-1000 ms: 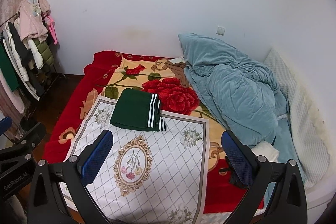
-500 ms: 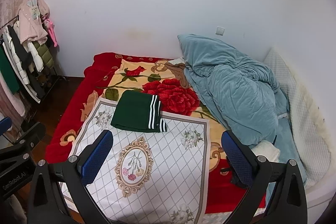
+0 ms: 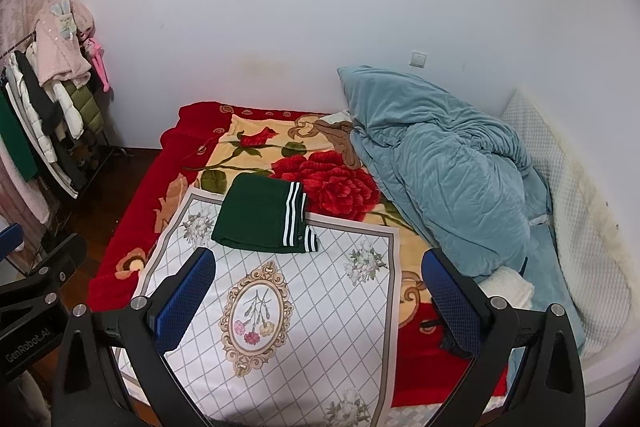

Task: Fold large clothes

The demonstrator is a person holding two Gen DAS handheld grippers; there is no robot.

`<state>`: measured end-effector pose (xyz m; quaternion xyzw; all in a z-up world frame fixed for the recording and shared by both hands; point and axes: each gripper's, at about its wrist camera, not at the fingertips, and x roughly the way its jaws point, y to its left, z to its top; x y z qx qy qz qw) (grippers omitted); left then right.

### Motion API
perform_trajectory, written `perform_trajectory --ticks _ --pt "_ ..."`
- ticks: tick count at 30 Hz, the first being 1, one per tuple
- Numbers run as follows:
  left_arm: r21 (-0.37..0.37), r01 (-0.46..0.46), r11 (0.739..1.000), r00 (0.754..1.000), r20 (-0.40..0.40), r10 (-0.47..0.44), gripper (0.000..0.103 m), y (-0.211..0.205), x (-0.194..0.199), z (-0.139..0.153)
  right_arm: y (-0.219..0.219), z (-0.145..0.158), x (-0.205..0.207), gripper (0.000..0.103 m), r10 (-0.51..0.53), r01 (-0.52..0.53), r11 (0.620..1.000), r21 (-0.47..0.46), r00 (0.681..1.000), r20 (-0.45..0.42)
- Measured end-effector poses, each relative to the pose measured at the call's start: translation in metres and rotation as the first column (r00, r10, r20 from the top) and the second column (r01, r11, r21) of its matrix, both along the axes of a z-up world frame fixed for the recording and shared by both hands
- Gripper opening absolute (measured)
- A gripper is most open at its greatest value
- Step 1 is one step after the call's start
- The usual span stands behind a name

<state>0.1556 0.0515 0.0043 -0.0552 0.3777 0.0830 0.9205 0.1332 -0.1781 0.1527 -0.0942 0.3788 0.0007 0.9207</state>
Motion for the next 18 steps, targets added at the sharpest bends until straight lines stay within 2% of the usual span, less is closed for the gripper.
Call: perform_trajectory --ticks 18 --pt "0.000 -0.004 1.000 1.000 0.003 0.004 0.100 0.002 -0.004 0.002 0.003 -0.003 -0.012 0.103 -0.017 0.017 1.000 0.001 1.000 0.006"
